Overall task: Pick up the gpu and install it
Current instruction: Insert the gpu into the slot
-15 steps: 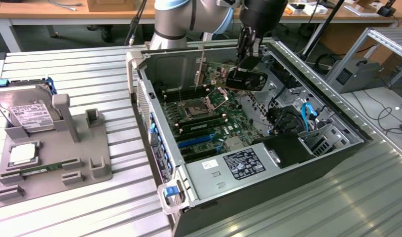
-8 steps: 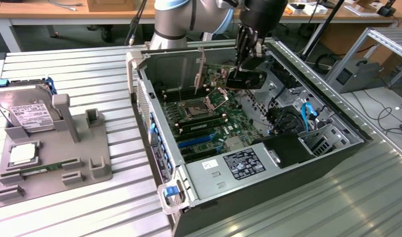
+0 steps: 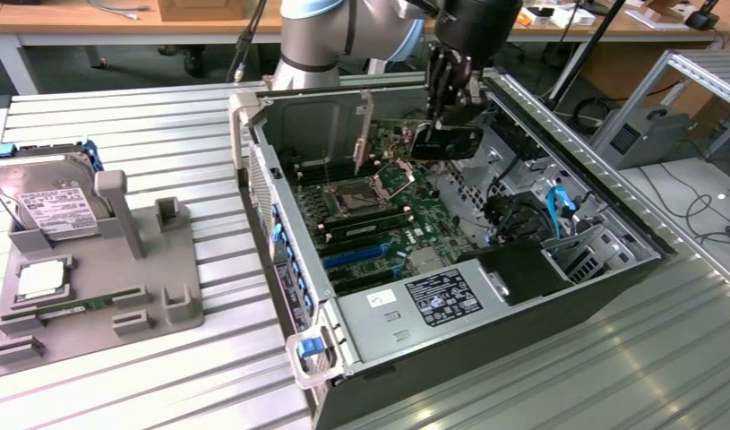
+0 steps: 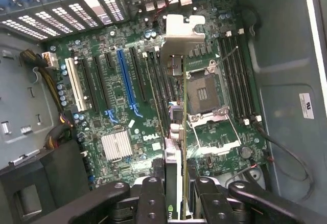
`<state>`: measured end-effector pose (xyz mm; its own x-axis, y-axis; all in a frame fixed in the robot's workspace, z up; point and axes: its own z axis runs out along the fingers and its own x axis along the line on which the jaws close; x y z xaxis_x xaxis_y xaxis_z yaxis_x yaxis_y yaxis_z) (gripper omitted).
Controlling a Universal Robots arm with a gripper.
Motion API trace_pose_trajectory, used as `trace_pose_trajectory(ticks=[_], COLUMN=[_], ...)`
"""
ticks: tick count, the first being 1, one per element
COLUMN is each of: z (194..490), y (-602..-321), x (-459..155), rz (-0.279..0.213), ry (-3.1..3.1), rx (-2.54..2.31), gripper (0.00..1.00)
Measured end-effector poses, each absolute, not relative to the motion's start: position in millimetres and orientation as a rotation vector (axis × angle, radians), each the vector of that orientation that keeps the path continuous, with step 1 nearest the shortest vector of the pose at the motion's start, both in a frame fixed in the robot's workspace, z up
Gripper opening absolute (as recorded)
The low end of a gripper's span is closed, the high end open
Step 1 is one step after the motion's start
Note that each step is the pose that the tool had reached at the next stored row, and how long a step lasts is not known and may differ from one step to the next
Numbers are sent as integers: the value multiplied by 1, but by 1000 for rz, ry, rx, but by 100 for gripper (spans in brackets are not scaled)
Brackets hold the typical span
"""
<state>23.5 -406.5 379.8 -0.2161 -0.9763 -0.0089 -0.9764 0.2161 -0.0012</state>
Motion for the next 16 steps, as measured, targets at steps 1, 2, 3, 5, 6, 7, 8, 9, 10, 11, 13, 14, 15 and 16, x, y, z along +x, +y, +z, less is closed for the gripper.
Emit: trace_pose_trajectory(ticks=[1, 2, 3, 5, 6, 7, 8, 9, 10, 11, 13, 14, 15, 16], z=[380, 380, 380, 380, 380, 380, 380, 380, 380, 380, 380, 380, 380, 380], y=[-407, -407, -407, -407, -407, -407, -407, -407, -407, -407, -407, -407, -407, -407], x=[23, 23, 24, 24, 24, 24, 23, 23, 24, 24, 24, 24, 23, 23], rz=[7, 7, 7, 8, 8, 8, 8, 8, 8, 8, 8, 8, 8, 8], ry=[2432, 2423, 2409, 2383, 2371, 2346, 2331, 2318, 2305, 2292, 2259, 2242, 2228, 2216], rx=[-1977, -1988, -2004, -2036, -2049, -2079, -2095, -2110, -2123, -2138, -2173, -2190, -2205, -2216], gripper=[27, 27, 27, 27, 27, 27, 27, 27, 27, 27, 27, 27, 27, 27])
